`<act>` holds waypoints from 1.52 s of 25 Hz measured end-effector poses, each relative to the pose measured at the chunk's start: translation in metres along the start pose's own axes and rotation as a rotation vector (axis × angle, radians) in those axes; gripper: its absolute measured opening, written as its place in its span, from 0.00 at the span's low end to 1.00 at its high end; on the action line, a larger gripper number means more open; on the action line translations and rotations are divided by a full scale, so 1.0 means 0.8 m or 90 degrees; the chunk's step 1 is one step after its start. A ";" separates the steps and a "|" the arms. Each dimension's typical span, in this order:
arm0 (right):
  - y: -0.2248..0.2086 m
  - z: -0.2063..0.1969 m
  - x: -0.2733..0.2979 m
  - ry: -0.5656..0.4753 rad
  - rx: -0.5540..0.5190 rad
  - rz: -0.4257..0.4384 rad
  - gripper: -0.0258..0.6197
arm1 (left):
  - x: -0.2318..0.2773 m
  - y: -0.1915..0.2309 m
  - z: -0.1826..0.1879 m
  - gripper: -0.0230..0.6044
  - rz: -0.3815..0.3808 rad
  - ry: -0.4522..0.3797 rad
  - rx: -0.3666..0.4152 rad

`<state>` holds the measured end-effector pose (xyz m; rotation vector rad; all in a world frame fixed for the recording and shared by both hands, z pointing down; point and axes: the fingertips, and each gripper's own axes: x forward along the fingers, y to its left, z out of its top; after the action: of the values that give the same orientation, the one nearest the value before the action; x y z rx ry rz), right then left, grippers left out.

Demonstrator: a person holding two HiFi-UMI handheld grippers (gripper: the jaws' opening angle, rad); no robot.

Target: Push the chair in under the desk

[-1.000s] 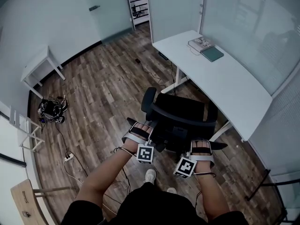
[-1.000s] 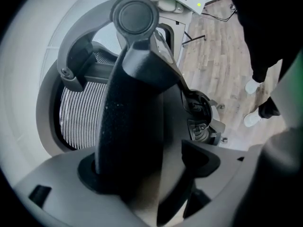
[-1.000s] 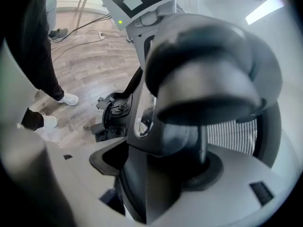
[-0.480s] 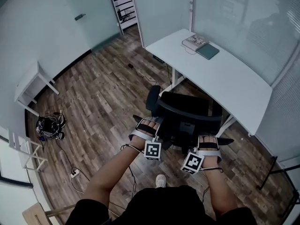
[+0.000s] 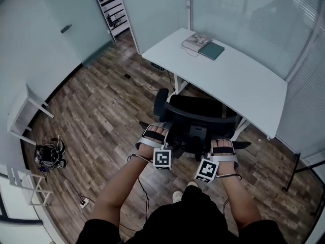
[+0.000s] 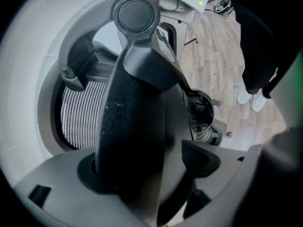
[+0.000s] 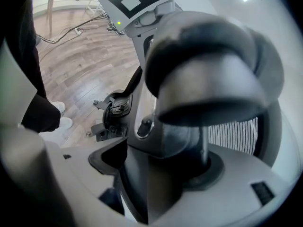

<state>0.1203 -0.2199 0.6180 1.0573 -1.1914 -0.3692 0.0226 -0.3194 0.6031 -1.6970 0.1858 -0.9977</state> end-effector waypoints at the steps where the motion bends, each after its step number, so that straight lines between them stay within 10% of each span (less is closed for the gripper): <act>1: -0.004 0.000 0.005 0.003 0.002 0.000 0.60 | 0.006 0.005 -0.001 0.67 0.002 -0.005 -0.001; 38: -0.142 -0.041 0.192 0.091 0.111 -0.003 0.60 | 0.243 0.146 -0.021 0.67 0.015 -0.122 0.065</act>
<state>0.2395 -0.3731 0.6128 1.2180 -1.1069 -0.1917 0.1749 -0.4884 0.6051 -1.6818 0.0281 -0.8082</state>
